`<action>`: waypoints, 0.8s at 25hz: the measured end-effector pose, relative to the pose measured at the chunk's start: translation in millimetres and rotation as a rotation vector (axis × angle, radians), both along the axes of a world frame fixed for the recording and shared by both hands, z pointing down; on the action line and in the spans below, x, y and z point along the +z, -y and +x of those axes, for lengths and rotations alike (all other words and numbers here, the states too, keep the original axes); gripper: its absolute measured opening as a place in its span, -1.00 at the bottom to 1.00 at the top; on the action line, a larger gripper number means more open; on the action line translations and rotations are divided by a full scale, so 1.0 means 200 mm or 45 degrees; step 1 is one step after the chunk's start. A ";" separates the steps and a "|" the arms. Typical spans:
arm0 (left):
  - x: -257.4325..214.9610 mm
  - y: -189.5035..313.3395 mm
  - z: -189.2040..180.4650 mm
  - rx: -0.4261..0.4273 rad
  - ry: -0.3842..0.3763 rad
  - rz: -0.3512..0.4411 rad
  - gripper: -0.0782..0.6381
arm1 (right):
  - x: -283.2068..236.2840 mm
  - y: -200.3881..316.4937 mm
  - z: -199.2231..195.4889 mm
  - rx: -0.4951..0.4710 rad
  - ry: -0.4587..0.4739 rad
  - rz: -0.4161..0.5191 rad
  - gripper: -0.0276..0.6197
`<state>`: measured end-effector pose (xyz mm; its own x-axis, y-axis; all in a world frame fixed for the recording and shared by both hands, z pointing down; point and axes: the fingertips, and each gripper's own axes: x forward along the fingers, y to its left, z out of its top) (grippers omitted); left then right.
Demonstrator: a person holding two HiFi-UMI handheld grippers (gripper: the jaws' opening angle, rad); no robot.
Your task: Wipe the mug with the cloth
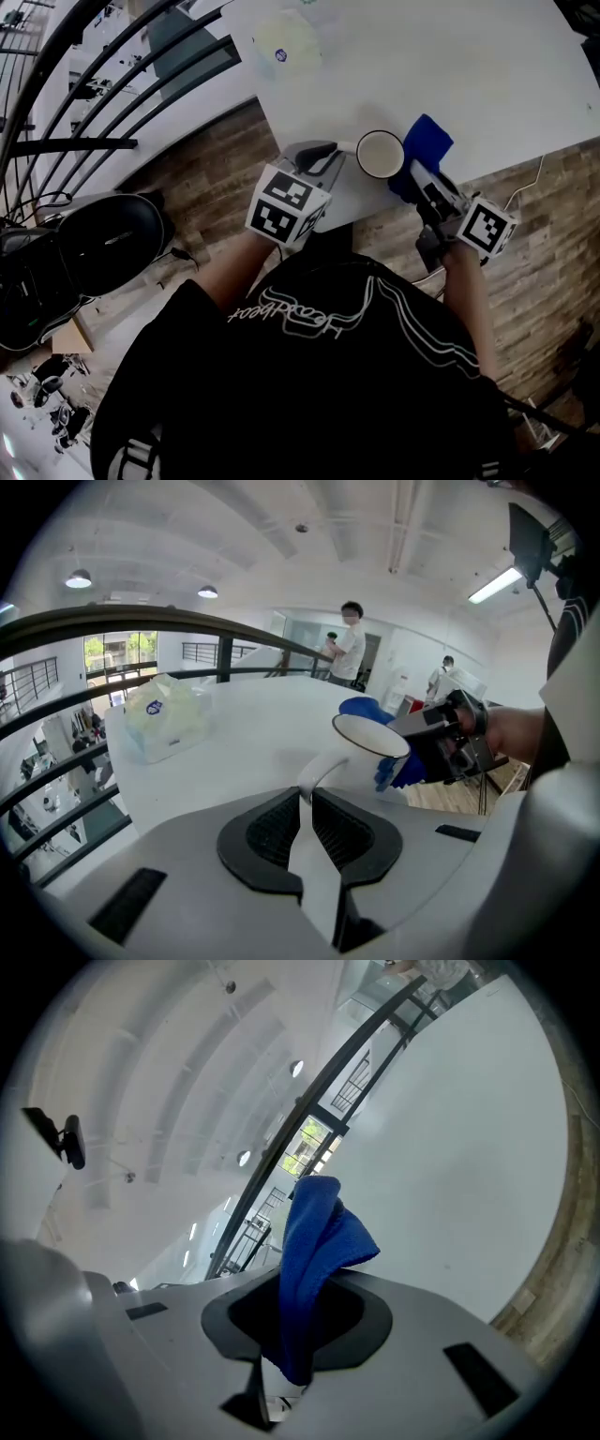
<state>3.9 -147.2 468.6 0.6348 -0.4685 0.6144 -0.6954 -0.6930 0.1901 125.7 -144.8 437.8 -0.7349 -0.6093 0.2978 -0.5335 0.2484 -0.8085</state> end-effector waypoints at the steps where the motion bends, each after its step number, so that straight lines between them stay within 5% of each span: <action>1: 0.00 0.00 -0.01 0.003 0.002 -0.001 -0.67 | 0.03 0.01 -0.01 -0.004 -0.020 -0.018 -0.72; 7: 0.01 -0.01 -0.02 0.005 0.000 -0.007 -0.67 | 0.14 0.04 -0.01 0.009 -0.120 -0.092 -0.72; 15: 0.00 -0.12 0.00 0.021 -0.010 -0.024 -0.66 | 0.04 -0.02 0.13 0.162 -0.094 -0.023 -0.72; 20: 0.01 -0.18 0.03 0.020 -0.016 -0.029 -0.66 | -0.04 -0.15 0.19 0.253 0.033 -0.015 -0.72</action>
<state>10.0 -111.1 471.3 0.6498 -0.4442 0.6167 -0.6818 -0.6993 0.2147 162.7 -115.1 429.8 -0.6080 -0.7396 0.2885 -0.5503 0.1307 -0.8247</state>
